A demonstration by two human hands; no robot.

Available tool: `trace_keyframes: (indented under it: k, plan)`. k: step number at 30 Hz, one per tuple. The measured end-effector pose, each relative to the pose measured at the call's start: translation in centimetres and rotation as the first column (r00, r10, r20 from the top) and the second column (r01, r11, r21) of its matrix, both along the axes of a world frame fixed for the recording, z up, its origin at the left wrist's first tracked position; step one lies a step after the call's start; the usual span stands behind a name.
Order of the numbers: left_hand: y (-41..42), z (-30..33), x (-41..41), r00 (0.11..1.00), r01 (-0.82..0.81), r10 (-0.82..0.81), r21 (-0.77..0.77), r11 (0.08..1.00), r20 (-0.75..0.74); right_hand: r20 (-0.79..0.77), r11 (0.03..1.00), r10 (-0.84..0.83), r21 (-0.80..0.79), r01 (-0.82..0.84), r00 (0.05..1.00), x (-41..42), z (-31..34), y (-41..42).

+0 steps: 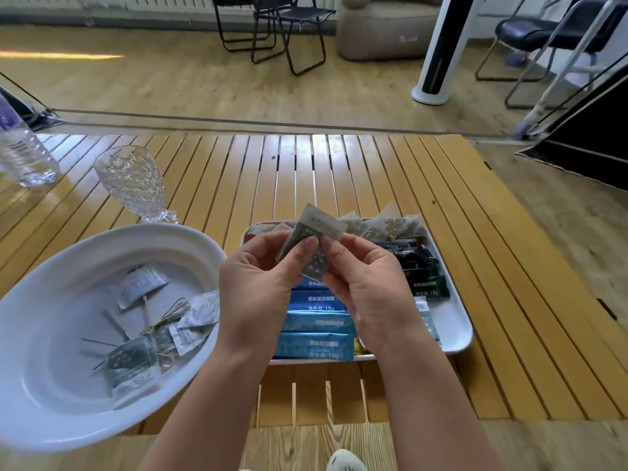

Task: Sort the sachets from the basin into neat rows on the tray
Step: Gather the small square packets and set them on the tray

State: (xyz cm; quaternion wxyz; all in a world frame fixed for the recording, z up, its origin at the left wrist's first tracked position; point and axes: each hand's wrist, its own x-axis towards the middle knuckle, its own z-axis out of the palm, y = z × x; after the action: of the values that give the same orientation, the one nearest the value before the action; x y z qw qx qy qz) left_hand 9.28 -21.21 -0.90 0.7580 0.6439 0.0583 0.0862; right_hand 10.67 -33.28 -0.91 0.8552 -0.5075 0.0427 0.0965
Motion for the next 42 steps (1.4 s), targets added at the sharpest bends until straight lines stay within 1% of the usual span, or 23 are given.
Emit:
trace_keyframes:
  k: [4,5,6,7,8,9,10,11,15,18,23,28,30,32,33,34,35,36,37,38,39,40,42]
  plan:
    - [-0.2,-0.3,-0.1,0.999,0.028,-0.027,0.04,0.999,-0.024,0.006,0.992,-0.026,-0.123,0.026,1.0,0.0,0.3,-1.3]
    - [-0.2,-0.3,-0.1,0.999,0.022,-0.021,0.049,0.999,-0.026,0.011,0.981,-0.054,-0.187,0.055,0.998,-0.1,0.4,-2.2]
    - [-0.1,-0.2,-0.1,1.0,0.007,-0.006,0.051,0.999,-0.027,0.026,0.942,-0.106,-0.319,0.109,0.994,-0.1,0.6,-3.5]
    - [0.1,-0.2,-0.1,1.0,-0.013,0.014,0.049,0.999,-0.027,0.057,0.838,-0.167,-0.518,0.172,0.984,-0.2,0.6,-5.1]
    - [0.4,-0.1,0.0,0.999,-0.035,0.036,0.049,0.998,-0.028,0.095,0.66,-0.211,-0.72,0.214,0.973,-0.5,0.6,-6.8]
    - [0.7,-0.1,0.0,0.998,-0.053,0.055,0.051,0.997,-0.033,0.116,0.468,-0.232,-0.857,0.215,0.966,-0.8,0.5,-8.3]
    - [1.0,-0.2,0.0,0.997,-0.066,0.067,0.049,0.997,-0.039,0.101,0.343,-0.248,-0.921,0.185,0.964,-1.2,0.3,-9.5]
    - [1.3,-0.2,0.1,0.996,-0.073,0.075,0.044,0.996,-0.044,0.063,0.299,-0.263,-0.943,0.143,0.963,-1.5,0.1,-10.3]
    - [1.9,-0.3,0.1,0.994,-0.079,0.082,0.04,0.996,-0.075,-0.094,0.305,-0.249,-0.952,-0.015,0.964,-1.7,-0.6,-11.1]
    - [2.0,-0.3,0.1,0.993,-0.067,0.07,0.032,0.997,-0.095,-0.153,0.32,-0.213,-0.944,-0.08,0.965,-1.2,-1.1,-10.5]
    - [2.2,-0.2,0.1,0.993,-0.059,0.062,0.033,0.998,-0.105,-0.206,0.24,-0.254,-0.96,-0.145,0.945,-0.7,-2.1,-10.1]
    - [2.6,0.1,0.2,0.992,-0.066,0.066,0.006,0.998,-0.106,-0.263,0.216,-0.293,-0.955,-0.205,0.919,-0.4,-2.5,-10.0]
    - [3.0,0.2,0.4,0.993,-0.064,0.065,0.015,0.998,-0.1,-0.19,0.175,-0.286,-0.974,-0.144,0.939,-0.4,-2.3,-9.9]
    - [4.1,0.4,0.7,0.994,-0.055,0.062,0.071,0.996,-0.093,0.013,0.128,-0.269,-0.991,0.049,0.963,-0.3,-1.8,-9.0]
    - [5.0,0.5,0.8,0.992,-0.065,0.079,0.145,0.987,-0.094,0.129,0.137,-0.248,-0.976,0.167,0.96,-0.3,-1.4,-8.0]
    - [6.3,0.4,1.0,0.988,-0.1,0.128,0.274,0.957,-0.086,0.222,0.181,-0.216,-0.948,0.262,0.951,-0.3,-1.1,-6.7]
    - [7.7,0.1,1.1,0.977,-0.164,0.206,0.433,0.886,-0.052,0.281,0.245,-0.168,-0.917,0.316,0.945,-0.4,-0.8,-5.1]
    - [9.3,-0.3,1.1,0.953,-0.251,0.303,0.586,0.77,0.009,0.31,0.31,-0.106,-0.893,0.327,0.945,-0.5,-0.6,-3.3]
    - [10.8,-0.8,1.1,0.91,-0.344,0.406,0.694,0.632,0.082,0.317,0.361,-0.037,-0.88,0.309,0.948,-0.8,-0.6,-1.4]
    - [12.4,-1.6,1.0,0.859,-0.415,0.492,0.758,0.503,0.143,0.314,0.394,0.027,-0.876,0.279,0.949,-1.1,-0.8,0.3]
    - [13.7,-2.5,1.0,0.82,-0.437,0.549,0.799,0.414,0.164,0.308,0.413,0.082,-0.876,0.249,0.948,-1.4,-1.0,1.8]
    - [14.9,-3.5,1.1,0.805,-0.402,0.58,0.833,0.379,0.125,0.305,0.421,0.13,-0.879,0.226,0.944,-1.8,-1.2,3.1]
    - [16.5,-5.2,1.4,0.822,-0.194,0.566,0.9,0.39,-0.068,0.304,0.435,0.198,-0.879,0.194,0.932,-2.3,-1.5,5.2]
